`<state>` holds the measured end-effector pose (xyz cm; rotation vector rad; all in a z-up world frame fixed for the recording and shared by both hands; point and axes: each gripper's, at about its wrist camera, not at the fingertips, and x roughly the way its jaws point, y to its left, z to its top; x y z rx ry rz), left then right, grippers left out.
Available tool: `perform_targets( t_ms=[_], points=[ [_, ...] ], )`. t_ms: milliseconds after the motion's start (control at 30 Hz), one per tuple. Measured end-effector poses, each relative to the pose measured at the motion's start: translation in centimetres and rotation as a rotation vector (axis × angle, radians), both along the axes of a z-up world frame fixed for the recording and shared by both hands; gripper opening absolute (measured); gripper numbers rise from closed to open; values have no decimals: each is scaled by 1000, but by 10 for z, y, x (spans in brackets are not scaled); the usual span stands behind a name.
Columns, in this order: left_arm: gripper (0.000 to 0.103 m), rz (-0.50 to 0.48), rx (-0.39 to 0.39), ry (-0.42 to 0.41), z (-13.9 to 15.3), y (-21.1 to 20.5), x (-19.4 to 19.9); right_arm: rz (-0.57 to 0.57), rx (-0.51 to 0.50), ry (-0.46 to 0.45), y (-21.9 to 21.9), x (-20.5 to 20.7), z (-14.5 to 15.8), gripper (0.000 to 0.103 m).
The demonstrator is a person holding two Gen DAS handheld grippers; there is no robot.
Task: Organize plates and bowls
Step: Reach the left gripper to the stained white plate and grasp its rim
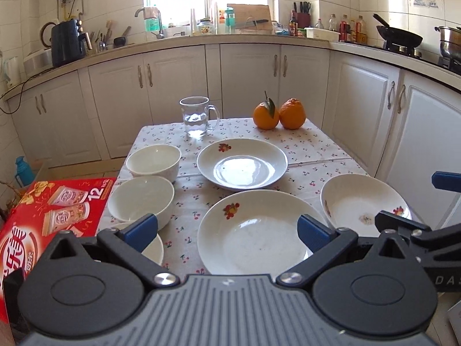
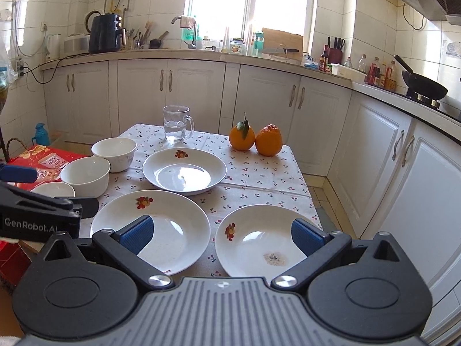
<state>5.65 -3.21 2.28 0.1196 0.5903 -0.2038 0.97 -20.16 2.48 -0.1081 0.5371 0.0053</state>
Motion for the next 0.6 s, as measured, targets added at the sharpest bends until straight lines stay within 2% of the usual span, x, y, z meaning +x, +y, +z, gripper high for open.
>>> perform_targets(
  t_ms=[100,233,367,600],
  points=[
    [102,-54,7,1,1,-10,15,18,-42,-11,-16,3,-3,103],
    [102,-124,-6,12,-3,-24,34,29,-56,30,-46,10,-15,103],
    [102,-205,-6,47,-11,-42,53,42,-28,103,-78,15,-41,103],
    [102,-348,82,106,-28,-89,81,84,50,228,-111,21,-92,103]
  ],
)
